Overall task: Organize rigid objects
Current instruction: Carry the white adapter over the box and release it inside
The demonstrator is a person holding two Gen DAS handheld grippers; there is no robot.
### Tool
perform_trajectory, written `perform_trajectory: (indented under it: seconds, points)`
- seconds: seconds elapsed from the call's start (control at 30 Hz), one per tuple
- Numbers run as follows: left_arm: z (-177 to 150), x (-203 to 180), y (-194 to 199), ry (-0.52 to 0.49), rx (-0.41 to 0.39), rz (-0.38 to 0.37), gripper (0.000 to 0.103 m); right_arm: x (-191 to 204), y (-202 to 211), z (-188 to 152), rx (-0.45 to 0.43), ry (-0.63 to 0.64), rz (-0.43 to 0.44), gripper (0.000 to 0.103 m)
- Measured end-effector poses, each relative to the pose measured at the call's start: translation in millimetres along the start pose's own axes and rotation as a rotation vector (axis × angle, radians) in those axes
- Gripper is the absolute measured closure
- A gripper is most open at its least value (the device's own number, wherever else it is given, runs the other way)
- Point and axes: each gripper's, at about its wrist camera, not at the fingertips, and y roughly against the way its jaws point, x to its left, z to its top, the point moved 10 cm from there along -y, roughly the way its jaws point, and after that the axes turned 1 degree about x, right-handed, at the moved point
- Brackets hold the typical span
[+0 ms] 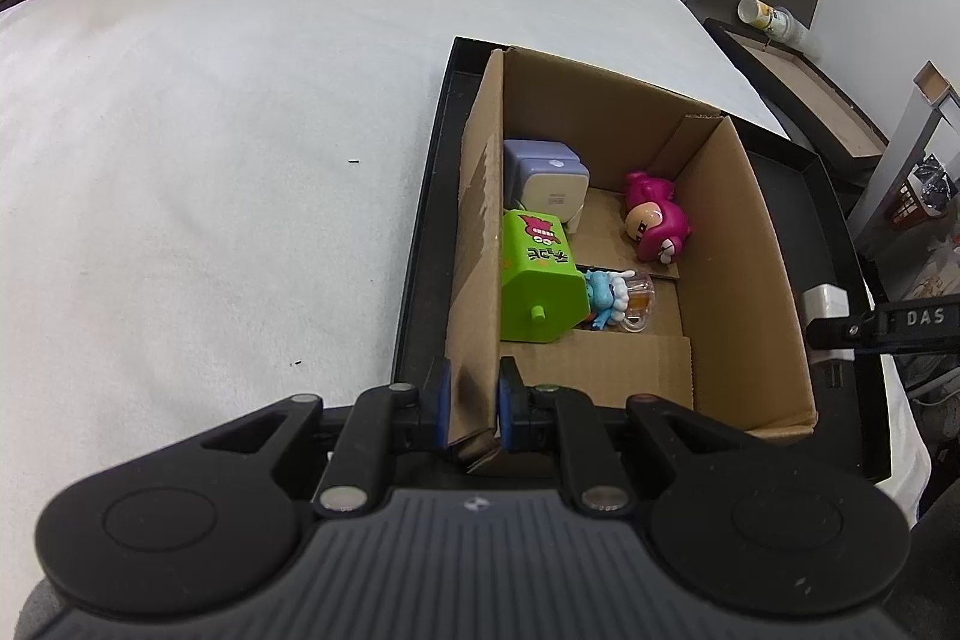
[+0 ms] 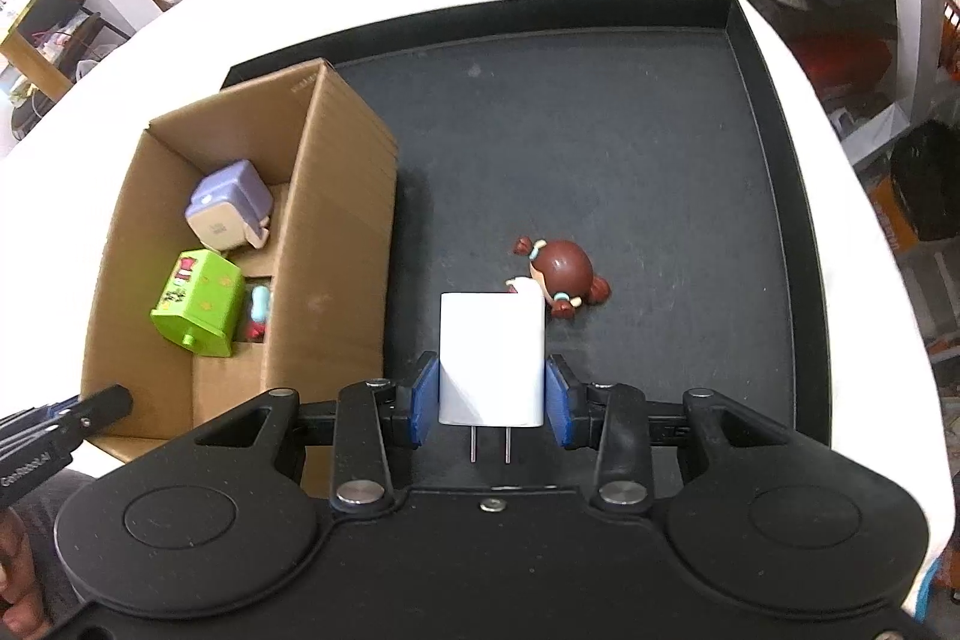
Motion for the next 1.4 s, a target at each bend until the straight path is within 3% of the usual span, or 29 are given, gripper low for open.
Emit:
perform_trajectory:
  seconds: [0.63, 1.4]
  points:
    - [-1.4, 2.4, 5.8, 0.022, -0.019, -0.059, 0.091, 30.7, 31.2, 18.3, -0.072, 0.054, -0.029, 0.066]
    - [-1.8, 7.3, 4.1, 0.043, -0.019, -0.13, 0.09, 81.9, 41.0, 39.2, -0.111, 0.111, -0.046, 0.066]
